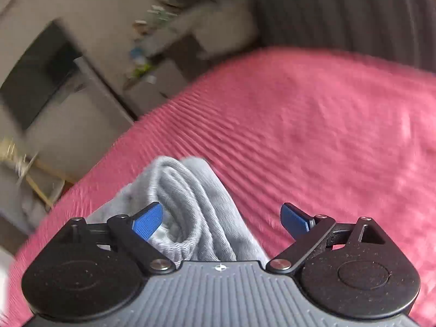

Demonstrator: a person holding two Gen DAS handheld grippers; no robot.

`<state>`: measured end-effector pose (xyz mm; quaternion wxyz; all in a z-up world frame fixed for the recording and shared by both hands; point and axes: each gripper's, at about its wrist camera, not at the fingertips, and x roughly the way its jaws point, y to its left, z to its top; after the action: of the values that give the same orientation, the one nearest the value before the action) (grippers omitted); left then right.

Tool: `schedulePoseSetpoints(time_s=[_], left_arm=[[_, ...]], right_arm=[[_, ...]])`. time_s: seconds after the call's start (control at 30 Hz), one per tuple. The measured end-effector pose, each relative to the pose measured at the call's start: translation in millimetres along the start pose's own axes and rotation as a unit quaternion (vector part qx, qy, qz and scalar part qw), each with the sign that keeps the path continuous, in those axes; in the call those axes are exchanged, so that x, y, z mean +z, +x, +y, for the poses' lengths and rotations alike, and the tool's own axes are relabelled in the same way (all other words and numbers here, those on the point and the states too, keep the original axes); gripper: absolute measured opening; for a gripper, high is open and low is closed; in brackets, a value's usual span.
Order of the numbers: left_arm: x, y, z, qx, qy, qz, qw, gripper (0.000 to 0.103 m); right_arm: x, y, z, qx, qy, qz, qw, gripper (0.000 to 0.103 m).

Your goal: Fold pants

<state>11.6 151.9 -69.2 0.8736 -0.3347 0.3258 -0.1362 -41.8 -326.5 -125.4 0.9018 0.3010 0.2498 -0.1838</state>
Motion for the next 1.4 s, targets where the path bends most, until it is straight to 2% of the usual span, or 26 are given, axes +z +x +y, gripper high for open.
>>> schedulePoseSetpoints(time_s=[0.03,0.07,0.1,0.13,0.2,0.23,0.27,0.33,0.37,0.4,0.57,0.63,0.67,0.7,0.73,0.77,0.83,0.93,1.03,1.17,1.4], left_arm=[[-2,4,-3,0.005,0.009,0.004,0.9999,0.097],[-4,7,-7,0.011,0.016,0.009,0.9998,0.097],[-6,9,-10,0.015,0.024,0.016,0.9995,0.097],[-8,11,-15,0.017,0.034,0.022,0.999,0.097],[-12,11,-22,0.018,0.056,0.026,0.9979,0.097],[-14,10,-25,0.023,0.067,0.025,0.9972,0.097],[-15,8,-26,0.027,0.072,0.022,0.9968,0.097],[-16,5,-27,0.031,0.076,0.02,0.9964,0.098],[-16,6,-27,0.034,0.074,0.022,0.9964,0.098],[-16,7,-27,0.037,0.073,0.025,0.9963,0.098],[-24,20,-46,0.052,0.11,0.042,0.9917,0.098],[-31,23,-53,0.065,0.127,0.047,0.9887,0.098],[-34,24,-56,0.07,0.135,0.049,0.9872,0.098],[-38,25,-60,0.071,0.144,0.053,0.9855,0.098],[-41,24,-63,0.072,0.153,0.056,0.984,0.098],[-45,25,-67,0.07,0.165,0.06,0.982,0.098],[-53,28,-73,0.069,0.186,0.067,0.9778,0.099],[-65,40,-82,0.086,0.207,0.073,0.9718,0.099],[-77,52,-95,0.089,0.227,0.081,0.9665,0.099],[-88,59,-103,0.086,0.24,0.071,0.9644,0.099],[-81,66,-99,0.12,0.221,0.07,0.9652,0.099]], right_arm=[[-2,-10,8,0.021,-0.03,-0.017,0.999,0.092],[-2,-15,15,0.049,-0.058,-0.028,0.997,0.081],[-6,-19,24,0.08,-0.095,-0.035,0.992,0.057],[-13,-22,38,0.115,-0.143,-0.037,0.982,0.049],[-25,-15,56,0.13,-0.212,-0.036,0.968,0.048],[-34,-7,61,0.117,-0.234,-0.028,0.965,0.049],[-39,7,62,0.085,-0.247,-0.006,0.965,0.048],[-44,26,53,0.014,-0.253,0.026,0.967,0.036],[-43,25,50,0.008,-0.256,0.02,0.967,0.028],[-41,22,49,0.003,-0.258,0.019,0.966,0.027],[-49,23,62,-0.026,-0.31,0.025,0.95,0.027],[-51,26,71,-0.037,-0.325,0.023,0.945,0.029],[-52,26,73,-0.047,-0.337,0.019,0.94,0.059],[-55,26,64,-0.078,-0.341,0.014,0.937,0.096],[-52,28,58,-0.108,-0.327,0.008,0.939,0.097],[-44,27,47,-0.1,-0.291,0.018,0.951,0.097],[-29,14,25,-0.053,-0.197,0.037,0.978,0.097],[-26,-5,5,-0.01,-0.131,0.052,0.99,0.097],[-28,-14,2,-0.001,-0.129,0.059,0.99,0.097],[-32,-33,5,0.006,-0.139,0.015,0.99,0.097],[-37,-6,8,-0.001,-0.151,0.083,0.985,0.097]])
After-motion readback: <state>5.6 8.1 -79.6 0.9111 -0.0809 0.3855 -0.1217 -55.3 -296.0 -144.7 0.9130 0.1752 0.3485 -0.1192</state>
